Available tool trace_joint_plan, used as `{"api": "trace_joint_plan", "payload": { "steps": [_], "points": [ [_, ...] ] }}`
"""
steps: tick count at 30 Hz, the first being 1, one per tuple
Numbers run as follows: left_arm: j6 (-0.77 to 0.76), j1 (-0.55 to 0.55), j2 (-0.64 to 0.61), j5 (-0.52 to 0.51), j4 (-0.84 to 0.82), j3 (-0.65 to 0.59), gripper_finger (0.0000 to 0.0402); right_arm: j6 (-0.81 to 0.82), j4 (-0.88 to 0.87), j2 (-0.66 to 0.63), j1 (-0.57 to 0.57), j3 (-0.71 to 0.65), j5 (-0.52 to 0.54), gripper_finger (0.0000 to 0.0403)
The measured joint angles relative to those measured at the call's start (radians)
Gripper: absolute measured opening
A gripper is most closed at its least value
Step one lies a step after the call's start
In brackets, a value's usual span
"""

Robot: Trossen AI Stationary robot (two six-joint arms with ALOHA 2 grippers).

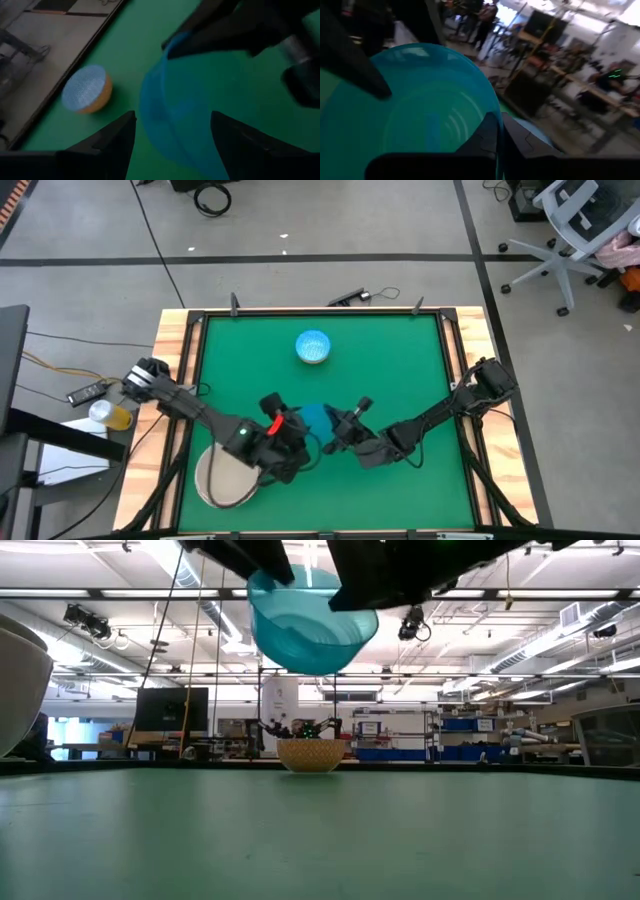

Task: Nest bowls inside each other
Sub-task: Stack the blue bowl on top of the gray bowl

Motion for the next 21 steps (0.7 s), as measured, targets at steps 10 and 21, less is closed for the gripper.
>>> {"api": "trace_joint_plan", "payload": {
  "steps": [10, 21],
  "points": [
    [0.033, 0.087, 0.038, -0.033, -0.065, 0.000, 0.0085, -0.122, 0.116, 0.000, 0.020, 0.000, 0.072, 0.0043],
    [0.046, 0.118, -0.007, 0.018, -0.217, 0.002, 0.0004, -0.503, 0.388, -0.111, 0.186, 0.000, 0.134, 0.0138]
  ]
}}
